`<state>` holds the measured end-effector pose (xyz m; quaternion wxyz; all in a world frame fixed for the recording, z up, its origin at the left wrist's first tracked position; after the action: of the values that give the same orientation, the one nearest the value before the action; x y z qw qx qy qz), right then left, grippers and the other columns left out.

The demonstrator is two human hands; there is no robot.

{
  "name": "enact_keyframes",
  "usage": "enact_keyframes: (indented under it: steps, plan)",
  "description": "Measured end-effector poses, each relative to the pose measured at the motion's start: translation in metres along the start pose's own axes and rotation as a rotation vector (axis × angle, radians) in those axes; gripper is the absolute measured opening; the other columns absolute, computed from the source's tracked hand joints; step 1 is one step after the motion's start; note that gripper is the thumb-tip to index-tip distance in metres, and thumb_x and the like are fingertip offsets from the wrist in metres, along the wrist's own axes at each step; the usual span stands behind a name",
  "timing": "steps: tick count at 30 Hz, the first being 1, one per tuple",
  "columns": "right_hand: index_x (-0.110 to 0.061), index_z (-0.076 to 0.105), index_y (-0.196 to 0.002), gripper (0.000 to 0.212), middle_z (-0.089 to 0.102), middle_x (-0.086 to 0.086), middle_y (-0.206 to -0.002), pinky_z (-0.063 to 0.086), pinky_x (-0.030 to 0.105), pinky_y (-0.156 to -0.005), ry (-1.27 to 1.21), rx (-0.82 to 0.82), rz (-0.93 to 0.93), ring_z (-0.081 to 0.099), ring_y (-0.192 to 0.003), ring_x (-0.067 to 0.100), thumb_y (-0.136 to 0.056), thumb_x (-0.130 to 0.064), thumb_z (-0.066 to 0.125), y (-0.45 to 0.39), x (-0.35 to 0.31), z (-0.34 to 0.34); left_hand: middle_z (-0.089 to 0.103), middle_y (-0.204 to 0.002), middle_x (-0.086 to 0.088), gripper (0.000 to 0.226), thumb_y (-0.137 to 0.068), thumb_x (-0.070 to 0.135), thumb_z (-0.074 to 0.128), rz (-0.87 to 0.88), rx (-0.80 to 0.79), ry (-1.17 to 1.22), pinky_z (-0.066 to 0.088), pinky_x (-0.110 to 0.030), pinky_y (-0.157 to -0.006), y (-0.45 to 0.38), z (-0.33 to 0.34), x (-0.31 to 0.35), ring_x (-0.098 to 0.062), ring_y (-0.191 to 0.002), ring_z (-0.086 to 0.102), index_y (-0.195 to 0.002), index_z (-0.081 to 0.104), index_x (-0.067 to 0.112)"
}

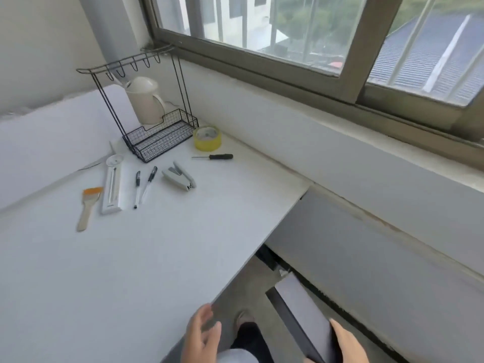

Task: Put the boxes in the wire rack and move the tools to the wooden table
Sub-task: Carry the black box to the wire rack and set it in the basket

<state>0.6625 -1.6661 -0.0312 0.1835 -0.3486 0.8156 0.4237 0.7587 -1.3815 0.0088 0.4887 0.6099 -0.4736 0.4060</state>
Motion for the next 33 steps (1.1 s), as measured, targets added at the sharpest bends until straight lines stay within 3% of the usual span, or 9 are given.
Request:
enact_keyframes:
  steps: [4,8,12,14,16,21,26,28,33]
  plan:
    - [-0.012,0.029,-0.134,0.113,0.044,0.007,-0.135,0.031,0.031,-0.105,0.081,0.074,-0.251,0.038,-0.129,0.022,-0.037,-0.055,0.064,-0.028,-0.128,-0.041,0.053,-0.106,-0.003,0.035,-0.081,-0.008,0.052,0.063,0.001,0.005,0.045,-0.012,-0.071,-0.089,0.022,0.049,-0.012,-0.096,0.053,-0.101,0.046,0.02]
    - [-0.014,0.033,-0.132,0.104,0.048,0.007,-0.132,0.036,0.031,-0.102,0.142,-0.01,-0.344,0.043,-0.124,0.023,-0.042,-0.048,0.072,-0.075,-0.189,-0.051,0.052,-0.103,0.005,0.034,-0.082,-0.008,0.05,0.034,0.054,0.03,0.045,-0.003,-0.068,-0.14,0.027,0.066,0.007,-0.089,0.056,-0.104,0.045,0.018]
    - [-0.035,0.042,-0.102,0.079,0.053,0.013,-0.124,0.031,0.034,-0.107,0.087,-0.242,-0.301,0.045,-0.119,0.022,-0.038,-0.045,0.087,-0.148,-0.229,-0.043,0.058,-0.103,-0.018,0.035,-0.072,-0.008,0.06,-0.045,0.207,0.072,0.043,0.003,-0.063,-0.163,0.022,0.056,0.024,-0.078,0.055,-0.092,0.055,0.02]
    - [-0.009,0.051,-0.113,0.05,0.048,0.022,-0.129,0.025,0.034,-0.11,0.182,-0.334,-0.407,0.04,-0.126,0.031,-0.073,-0.035,0.063,-0.177,-0.243,-0.034,0.06,-0.099,-0.016,0.04,-0.06,0.007,0.056,-0.084,0.265,0.099,0.044,0.002,-0.063,-0.175,0.023,0.059,0.022,-0.076,0.057,-0.083,0.061,0.039]
    - [0.019,0.048,-0.11,0.062,0.052,0.032,-0.117,0.025,0.037,-0.109,0.273,-0.237,-0.477,0.043,-0.12,0.035,-0.065,-0.023,0.054,-0.22,-0.273,-0.035,0.061,-0.097,-0.009,0.042,-0.057,0.012,0.051,-0.115,0.298,0.129,0.045,0.001,-0.063,-0.194,0.025,0.068,0.019,-0.074,0.059,-0.081,0.063,0.045]
    - [-0.017,0.048,-0.112,0.082,0.046,-0.014,-0.104,0.025,0.002,-0.089,0.461,-0.221,-1.079,0.044,-0.092,0.005,-0.039,-0.054,0.06,-0.23,-0.421,-0.025,0.058,-0.104,0.001,0.055,-0.048,0.044,0.068,-0.053,0.333,0.299,0.054,-0.013,-0.062,-0.259,0.019,0.133,-0.009,-0.082,0.066,-0.096,0.048,0.027]
    - [-0.017,0.042,-0.115,0.076,0.059,-0.001,-0.107,0.049,0.026,-0.081,0.542,-0.28,-1.397,0.052,-0.095,0.017,-0.047,-0.05,0.056,-0.23,-0.533,0.006,0.058,-0.104,0.002,0.036,-0.083,-0.005,0.051,-0.026,0.404,0.404,0.057,-0.016,-0.061,-0.331,-0.006,0.176,-0.009,-0.088,0.059,-0.104,0.048,0.024]
    - [-0.012,0.039,-0.119,0.079,0.048,0.001,-0.115,0.042,0.036,-0.088,0.437,-0.229,-1.394,0.042,-0.103,0.017,-0.051,-0.045,0.063,-0.245,-0.568,0.005,0.06,-0.107,0.0,0.039,-0.084,-0.004,0.05,-0.016,0.437,0.438,0.059,-0.02,-0.067,-0.36,-0.023,0.184,-0.011,-0.093,0.06,-0.11,0.048,0.024]
    - [0.0,0.037,-0.128,0.082,0.047,0.018,-0.126,0.032,0.019,-0.094,0.172,-0.152,-1.113,0.04,-0.11,0.012,-0.06,-0.014,0.081,-0.312,-0.632,0.016,0.051,-0.126,-0.011,0.044,-0.086,-0.001,0.047,-0.018,0.484,0.581,0.058,-0.023,-0.07,-0.45,-0.053,0.185,-0.027,-0.112,0.054,-0.127,0.039,0.011]
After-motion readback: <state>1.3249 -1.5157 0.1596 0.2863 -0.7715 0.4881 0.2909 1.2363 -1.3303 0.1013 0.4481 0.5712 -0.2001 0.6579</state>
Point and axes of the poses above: each hand's wrist, its own y-axis away from the middle knuckle, its own z-axis out of the palm, x = y × z, the point moved 10 cm from there along -y, towards the middle knuckle
